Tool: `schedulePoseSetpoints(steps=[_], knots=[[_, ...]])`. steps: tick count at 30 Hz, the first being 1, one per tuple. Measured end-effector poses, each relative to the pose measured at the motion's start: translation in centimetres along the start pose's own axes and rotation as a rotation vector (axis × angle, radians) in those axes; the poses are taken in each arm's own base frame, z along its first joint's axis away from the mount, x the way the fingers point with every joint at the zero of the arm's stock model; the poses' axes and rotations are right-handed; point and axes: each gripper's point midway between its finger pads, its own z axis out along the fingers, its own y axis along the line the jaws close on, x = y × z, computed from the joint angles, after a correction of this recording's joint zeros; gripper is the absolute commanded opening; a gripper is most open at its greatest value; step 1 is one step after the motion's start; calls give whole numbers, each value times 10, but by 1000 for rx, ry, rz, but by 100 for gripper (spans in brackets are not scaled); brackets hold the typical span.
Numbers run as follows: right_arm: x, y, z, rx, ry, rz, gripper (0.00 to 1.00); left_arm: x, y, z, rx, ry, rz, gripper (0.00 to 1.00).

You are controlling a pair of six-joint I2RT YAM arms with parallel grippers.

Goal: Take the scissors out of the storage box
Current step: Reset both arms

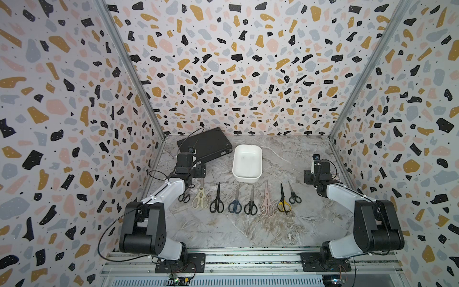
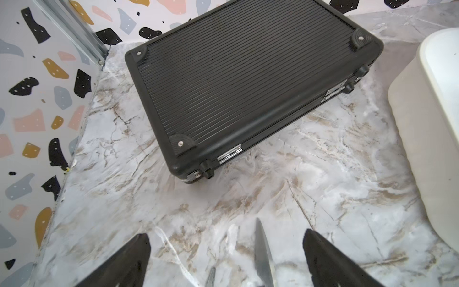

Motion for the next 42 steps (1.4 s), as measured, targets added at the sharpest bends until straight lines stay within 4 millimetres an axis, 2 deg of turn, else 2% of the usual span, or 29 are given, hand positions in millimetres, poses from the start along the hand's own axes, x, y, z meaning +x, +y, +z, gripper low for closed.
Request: schedulePoseSetpoints(steps=[5, 8, 11, 13, 15, 16, 17, 21, 26, 29, 34, 42], knots=[[19, -3, 6, 20, -43, 18, 69, 20, -2, -4, 10, 7, 27, 100], [33, -1, 10, 10, -50, 18, 65, 18, -3, -5, 13, -11, 31, 100], [32, 1, 9, -8, -89, 21, 65, 17, -6, -12, 30, -53, 19, 100], [31, 3, 6, -24, -144, 26, 69, 24, -7, -18, 30, -78, 19, 100], [38, 3, 2, -26, -195, 32, 73, 41, -7, -19, 19, -90, 11, 100], [44, 4, 1, -27, -191, 32, 90, 50, -7, -18, 15, -86, 5, 100], [50, 4, 1, -28, -183, 32, 100, 59, -8, -15, 17, -77, 2, 100], [40, 6, -1, -44, -231, 26, 100, 73, -13, 0, 33, -77, 0, 100], [29, 9, -3, -59, -270, 24, 100, 67, -13, -4, 32, -188, -9, 100], [28, 9, -3, -64, -273, 22, 100, 74, -15, -3, 41, -183, -8, 100], [27, 10, -4, -65, -279, 22, 100, 61, -18, -7, 39, -241, -5, 100], [25, 9, -4, -66, -284, 23, 100, 57, -18, -8, 17, -257, -1, 100]])
